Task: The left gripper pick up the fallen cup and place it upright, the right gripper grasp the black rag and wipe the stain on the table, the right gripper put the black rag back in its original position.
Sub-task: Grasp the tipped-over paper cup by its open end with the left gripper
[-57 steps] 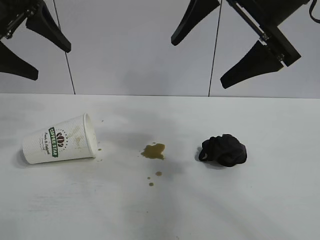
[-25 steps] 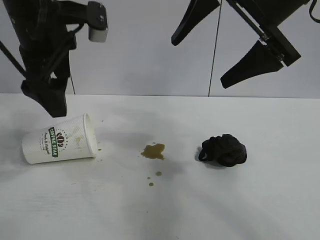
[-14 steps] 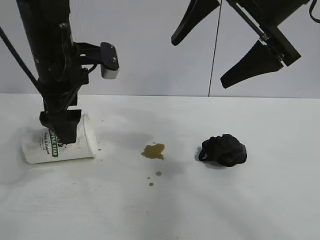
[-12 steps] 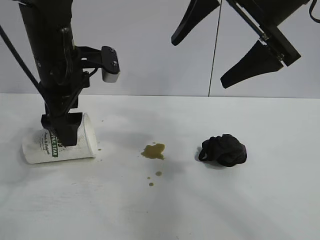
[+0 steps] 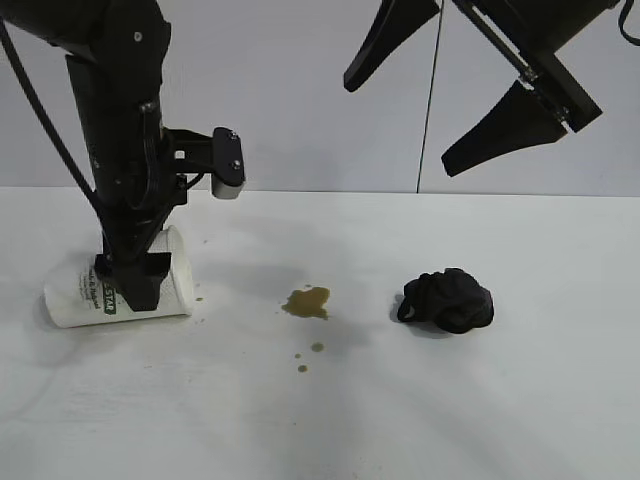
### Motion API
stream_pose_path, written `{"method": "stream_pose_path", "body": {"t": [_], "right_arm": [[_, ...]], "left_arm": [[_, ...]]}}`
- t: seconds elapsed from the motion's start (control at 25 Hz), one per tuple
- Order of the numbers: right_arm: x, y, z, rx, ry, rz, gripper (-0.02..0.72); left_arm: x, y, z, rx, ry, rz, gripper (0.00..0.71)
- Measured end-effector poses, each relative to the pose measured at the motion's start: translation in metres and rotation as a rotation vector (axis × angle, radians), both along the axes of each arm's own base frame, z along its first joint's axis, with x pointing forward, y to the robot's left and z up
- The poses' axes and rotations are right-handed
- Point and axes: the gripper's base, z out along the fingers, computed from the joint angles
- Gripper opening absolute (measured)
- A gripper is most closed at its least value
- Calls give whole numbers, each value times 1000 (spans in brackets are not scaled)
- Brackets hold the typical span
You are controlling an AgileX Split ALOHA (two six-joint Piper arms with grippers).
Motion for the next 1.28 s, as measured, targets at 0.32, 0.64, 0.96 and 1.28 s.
{"method": "stream_pose_path", "body": {"t": [0.32, 0.64, 0.96, 1.28], "right_arm": [[0, -1, 0, -10, -5, 1, 652], [0, -1, -1, -13, -6, 1, 652], [0, -1, -1, -13, -6, 1, 652], [0, -1, -1, -13, -6, 1, 652]], "left_arm": [[4, -2, -13, -7, 9, 48, 694], [6, -4, -13, -29, -12, 73, 694], [6, -4, -13, -34, -13, 86, 608], [5, -4, -8, -42, -17, 91, 550]]}}
